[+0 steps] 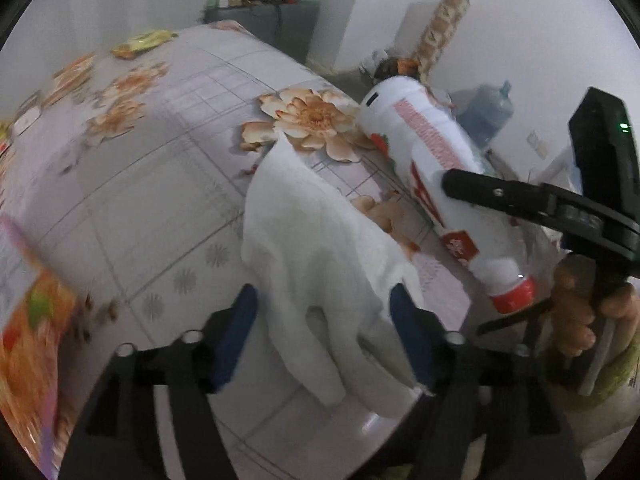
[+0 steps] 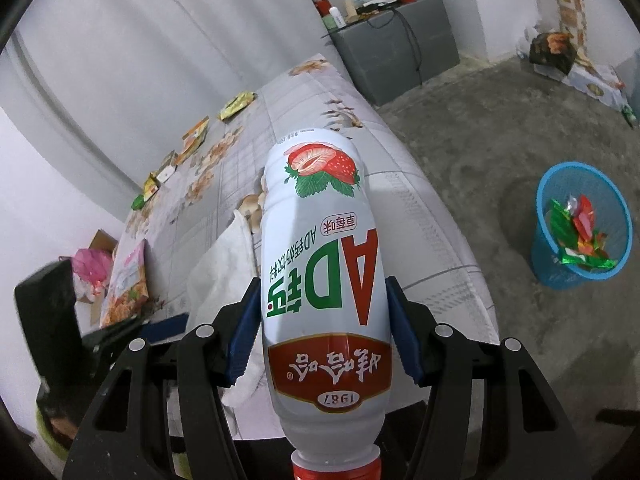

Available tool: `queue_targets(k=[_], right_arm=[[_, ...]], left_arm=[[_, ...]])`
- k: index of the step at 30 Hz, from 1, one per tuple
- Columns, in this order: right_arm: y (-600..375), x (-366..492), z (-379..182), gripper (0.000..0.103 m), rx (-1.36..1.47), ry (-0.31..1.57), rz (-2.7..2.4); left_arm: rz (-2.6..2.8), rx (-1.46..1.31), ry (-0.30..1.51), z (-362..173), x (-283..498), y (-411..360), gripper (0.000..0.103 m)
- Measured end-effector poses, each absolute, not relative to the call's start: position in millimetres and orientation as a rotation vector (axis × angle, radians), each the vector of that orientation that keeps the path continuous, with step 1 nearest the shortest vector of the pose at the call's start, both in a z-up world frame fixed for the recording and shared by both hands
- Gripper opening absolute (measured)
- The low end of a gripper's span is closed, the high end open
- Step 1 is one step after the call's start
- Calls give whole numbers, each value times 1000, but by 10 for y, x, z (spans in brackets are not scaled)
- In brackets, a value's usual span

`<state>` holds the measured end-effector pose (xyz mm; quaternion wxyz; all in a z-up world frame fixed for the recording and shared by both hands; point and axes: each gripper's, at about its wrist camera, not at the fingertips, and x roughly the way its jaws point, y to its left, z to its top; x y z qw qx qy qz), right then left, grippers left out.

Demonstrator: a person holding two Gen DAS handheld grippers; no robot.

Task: Collect trash
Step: 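Grasp the white glove with the left gripper while the right gripper holds the bottle, then carry the glove and bottle in both grippers toward the blue wastebasket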

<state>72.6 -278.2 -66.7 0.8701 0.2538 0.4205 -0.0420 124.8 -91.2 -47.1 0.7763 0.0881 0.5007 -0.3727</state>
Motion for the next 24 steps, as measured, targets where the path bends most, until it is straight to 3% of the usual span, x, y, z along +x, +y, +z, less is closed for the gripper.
queue_targets(k=[4,9,18,24], right_arm=[[-2750,771,-665,57,515,896,-89],[-2766,806,-664,57,521,919,-90],[-2830,883,-643,58,530,970,-78],[-2862,901,-672,58,566,984,-61]], left_arm=[[-764,146,1022,-377,1156,-860,80],[-749,61,1048,-394,1282,-908,81],[-715,273,967,-553,1212,-1189,81],[-696,298,946,-562,1173,-1172,70]])
